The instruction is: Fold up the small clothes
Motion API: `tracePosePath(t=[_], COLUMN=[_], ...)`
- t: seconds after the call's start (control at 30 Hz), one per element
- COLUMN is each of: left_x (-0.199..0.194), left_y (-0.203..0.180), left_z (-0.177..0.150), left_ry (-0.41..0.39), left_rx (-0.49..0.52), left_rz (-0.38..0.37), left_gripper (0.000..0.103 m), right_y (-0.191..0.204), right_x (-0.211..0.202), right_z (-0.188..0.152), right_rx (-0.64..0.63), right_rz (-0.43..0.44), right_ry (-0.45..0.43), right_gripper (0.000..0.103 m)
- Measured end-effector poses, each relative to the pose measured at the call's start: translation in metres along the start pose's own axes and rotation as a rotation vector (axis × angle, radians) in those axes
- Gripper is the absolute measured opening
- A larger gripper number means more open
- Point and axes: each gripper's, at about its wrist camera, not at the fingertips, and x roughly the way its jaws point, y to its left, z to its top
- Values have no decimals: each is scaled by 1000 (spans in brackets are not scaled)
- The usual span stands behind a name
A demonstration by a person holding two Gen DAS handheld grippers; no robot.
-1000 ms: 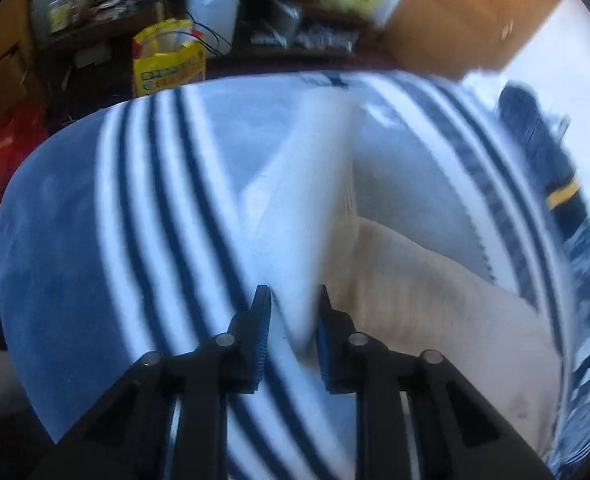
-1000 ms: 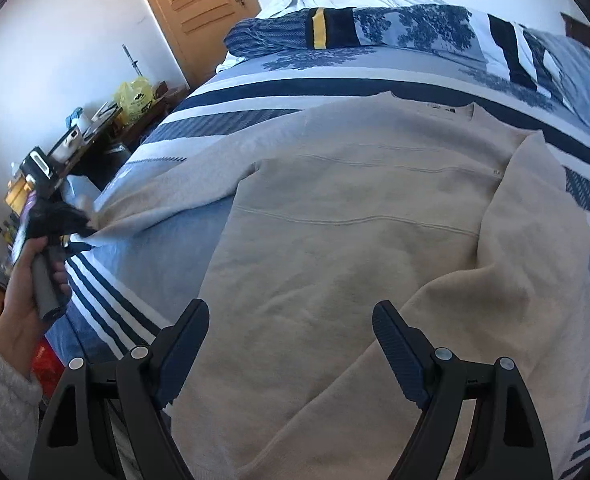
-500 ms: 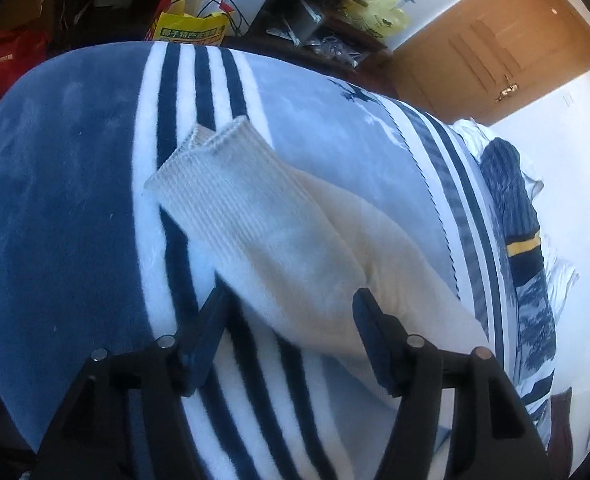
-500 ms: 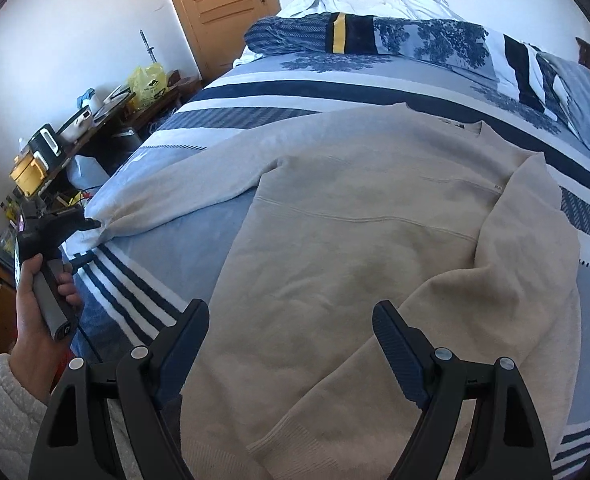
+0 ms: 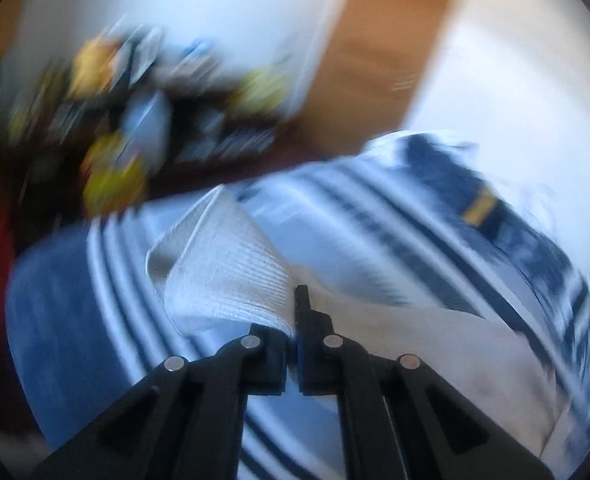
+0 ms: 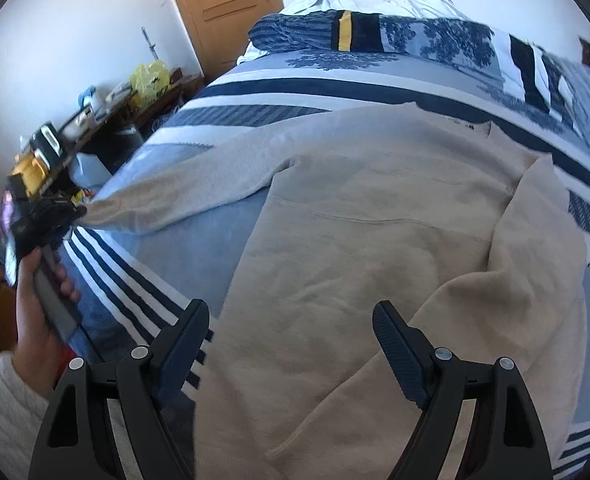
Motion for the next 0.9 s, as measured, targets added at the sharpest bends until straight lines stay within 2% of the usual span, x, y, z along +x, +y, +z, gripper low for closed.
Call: tracePosePath(t=[0.1, 0.13, 0.23, 0.3, 0.37, 0.43, 0.47, 0.53, 0.6, 0.63, 0.7, 0.73, 0.77, 0.8, 0.9], left_x=[-59, -76, -114, -130, -137, -134, -127, -111, -105, -107, -120, -125, -128, -130, -130], left_y=[-68, -89, -138, -163, -186, -205, -212, -219, -227, -232, -238, -236, -230, -226, -211], left_z=[-8, -16, -50, -81, -116, -153, -174, -206, -231, -239, -246, -245, -242, -240, -232], left_ry=[-115, -127, -114, -78, -32, 56, 126, 261, 346, 350, 338, 337, 335, 335, 393], left_rx=[230, 299, 459, 557, 653, 732, 756, 756, 824, 879, 945, 938, 904, 875, 803], left_rz=[-166, -226, -395, -484, -539, -579, -599, -597, -592, -586, -603, -621, -627, -626, -630], left_gripper=[3, 3, 3, 3, 3, 3, 3, 3, 4, 5, 23, 30, 45, 56, 56], right_y=[-18, -27, -62, -92, -119, -143, -152, -166, -176, -179, -181, -183, -184, -185, -182], right_x=[-10, -13, -29, -42, -51, -54, -54, -47, -32, -25, -15, -11, -5, -1, 14], right_z=[-1, -1, -5, -11, -18, -28, -33, -43, -50, -51, -50, -48, -47, -49, -50], right_rx=[65, 87, 173, 247, 315, 382, 403, 420, 435, 442, 440, 435, 436, 449, 451], right_rz=[29, 31, 31, 51, 80, 117, 139, 178, 194, 226, 282, 291, 309, 329, 343], right_ry=[-18, -23, -53, -78, -90, -81, -77, -67, -20, 7, 25, 30, 44, 56, 109], right_gripper=[87, 87, 87, 87, 87, 87, 87, 87, 87, 86, 85, 85, 85, 85, 85])
